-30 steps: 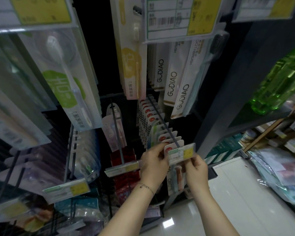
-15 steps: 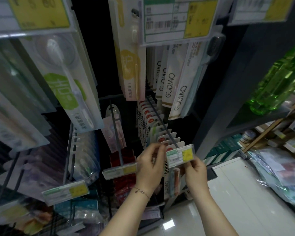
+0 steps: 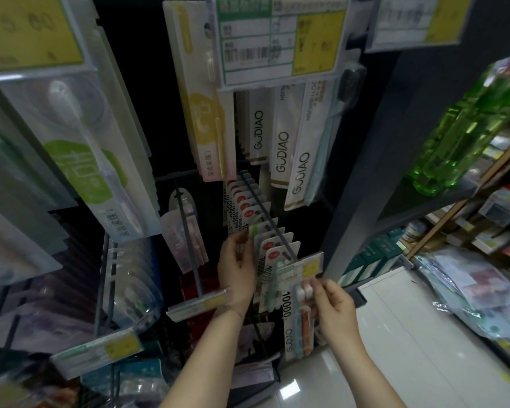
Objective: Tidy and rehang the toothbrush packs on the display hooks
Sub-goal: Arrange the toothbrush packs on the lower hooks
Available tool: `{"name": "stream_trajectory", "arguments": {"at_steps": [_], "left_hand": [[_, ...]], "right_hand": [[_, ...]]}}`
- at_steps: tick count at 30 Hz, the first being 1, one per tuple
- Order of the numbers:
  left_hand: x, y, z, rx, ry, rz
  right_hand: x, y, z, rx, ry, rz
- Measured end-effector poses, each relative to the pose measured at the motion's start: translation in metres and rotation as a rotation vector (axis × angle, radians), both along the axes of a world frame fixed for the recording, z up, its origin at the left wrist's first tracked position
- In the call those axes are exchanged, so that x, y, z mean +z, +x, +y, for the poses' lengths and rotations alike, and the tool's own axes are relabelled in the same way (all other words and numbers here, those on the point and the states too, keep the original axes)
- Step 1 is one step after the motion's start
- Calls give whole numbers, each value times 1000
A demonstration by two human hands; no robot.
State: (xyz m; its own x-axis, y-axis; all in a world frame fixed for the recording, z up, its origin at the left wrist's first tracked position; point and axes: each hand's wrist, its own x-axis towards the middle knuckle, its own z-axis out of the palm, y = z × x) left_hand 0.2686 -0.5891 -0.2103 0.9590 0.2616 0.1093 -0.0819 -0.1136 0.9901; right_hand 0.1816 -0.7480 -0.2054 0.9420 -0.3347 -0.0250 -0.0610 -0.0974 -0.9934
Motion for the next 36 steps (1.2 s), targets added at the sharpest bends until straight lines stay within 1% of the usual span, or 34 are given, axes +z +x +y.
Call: {"name": "stream_trajectory", "arguments": {"at_steps": [7,17,28,31,36], "left_hand": [[5,17,7,-75,-84,51],[9,12,2,-32,-29,-62],[2,6,16,53,7,-65],[-1,-1,24,85,33,-76],[-11,-10,37,121,-70,-17]], "right_hand": [[-3,-3,-3,24,-42,-11],[-2,-4,2,9,-31,13],[-5,-5,4,-3,-15,30],[-6,-4,7,-4,-42,28],[-9,-3,11,-25,-41,42]]}}
